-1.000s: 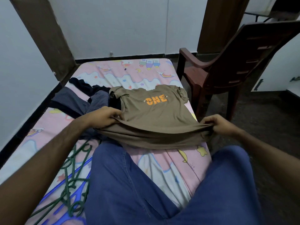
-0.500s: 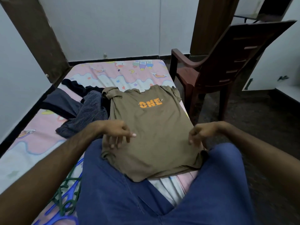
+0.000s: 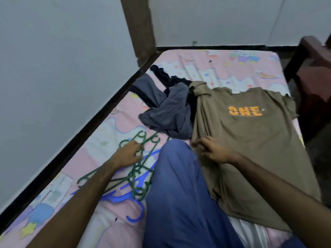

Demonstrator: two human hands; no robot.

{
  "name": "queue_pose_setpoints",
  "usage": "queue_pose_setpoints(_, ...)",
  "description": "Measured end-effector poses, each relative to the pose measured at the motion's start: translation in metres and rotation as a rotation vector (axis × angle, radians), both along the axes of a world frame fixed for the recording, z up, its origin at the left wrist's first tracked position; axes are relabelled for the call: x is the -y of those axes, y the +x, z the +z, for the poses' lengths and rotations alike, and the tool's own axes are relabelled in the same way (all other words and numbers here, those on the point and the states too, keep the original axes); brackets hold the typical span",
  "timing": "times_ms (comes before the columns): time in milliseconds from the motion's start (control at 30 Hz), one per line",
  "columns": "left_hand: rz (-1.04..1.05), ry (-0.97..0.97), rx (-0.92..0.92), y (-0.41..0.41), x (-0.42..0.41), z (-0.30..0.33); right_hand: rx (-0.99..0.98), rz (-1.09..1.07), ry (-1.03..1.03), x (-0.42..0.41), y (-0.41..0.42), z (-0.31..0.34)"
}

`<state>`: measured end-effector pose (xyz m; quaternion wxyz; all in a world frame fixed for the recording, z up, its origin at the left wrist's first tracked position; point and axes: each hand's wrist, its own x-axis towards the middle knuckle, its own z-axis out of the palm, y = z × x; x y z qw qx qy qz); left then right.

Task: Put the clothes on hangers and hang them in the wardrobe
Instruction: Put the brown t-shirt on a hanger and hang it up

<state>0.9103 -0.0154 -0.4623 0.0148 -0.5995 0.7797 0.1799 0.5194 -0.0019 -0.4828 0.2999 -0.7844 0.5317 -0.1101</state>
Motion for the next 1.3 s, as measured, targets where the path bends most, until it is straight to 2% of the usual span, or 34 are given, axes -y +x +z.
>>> queue_pose_setpoints(133,-0.005,-0.109,0.092,0.003,-0.009,-0.015,0.119,-0.050,0.126,0.008,0.009,-0.028)
queue_pose_setpoints(200,0.048,-0.159,0.100,-0.003,-0.004,-0.018,0.348,-0.165,0.219,0.006,0.009,-0.030)
queue_pose_setpoints(300,0.118,-0.212,0.099,-0.004,0.008,-0.017,0.851,-0.381,0.454,0.000,0.007,-0.028)
queue_pose_setpoints(367,0.113,-0.317,0.154,0.002,0.015,-0.011,1.013,-0.486,0.540,-0.001,0.007,-0.025)
queue_pose_setpoints(433,0.045,-0.429,0.226,0.008,0.023,0.001,0.983,-0.548,0.548,-0.002,0.007,-0.021)
queue_pose_setpoints(533,-0.131,-0.576,0.282,0.011,0.037,0.039,0.735,-0.520,0.486,0.004,0.008,-0.015)
queue_pose_setpoints(600,-0.297,-0.664,0.324,0.013,0.044,0.072,0.670,-0.473,0.443,0.013,0.006,-0.007)
queue_pose_setpoints(667,-0.435,-0.694,0.365,0.014,0.050,0.105,0.661,-0.438,0.391,0.022,0.006,0.010)
queue_pose_setpoints(767,-0.600,-0.667,0.330,0.012,0.061,0.148,0.650,-0.371,0.261,0.032,0.013,0.037)
queue_pose_setpoints(900,-0.734,-0.576,0.166,-0.021,0.068,0.196,0.595,-0.179,-0.018,0.035,0.039,0.082)
queue_pose_setpoints(1000,-0.769,-0.523,0.007,-0.062,0.070,0.218,0.623,-0.017,0.019,0.030,0.063,0.112)
queue_pose_setpoints(1100,-0.739,-0.509,-0.217,-0.103,0.070,0.227,0.578,-0.002,-0.086,0.030,0.064,0.126)
queue_pose_setpoints(1167,-0.693,-0.574,-0.327,-0.130,0.069,0.221,0.663,-0.054,-0.098,0.029,0.044,0.128)
queue_pose_setpoints(1233,-0.603,-0.755,-0.420,-0.149,0.071,0.211,0.718,-0.109,-0.094,0.024,0.013,0.125)
queue_pose_setpoints(1300,-0.519,-0.853,-0.456,-0.161,0.084,0.197,0.778,-0.179,-0.038,0.019,-0.020,0.115)
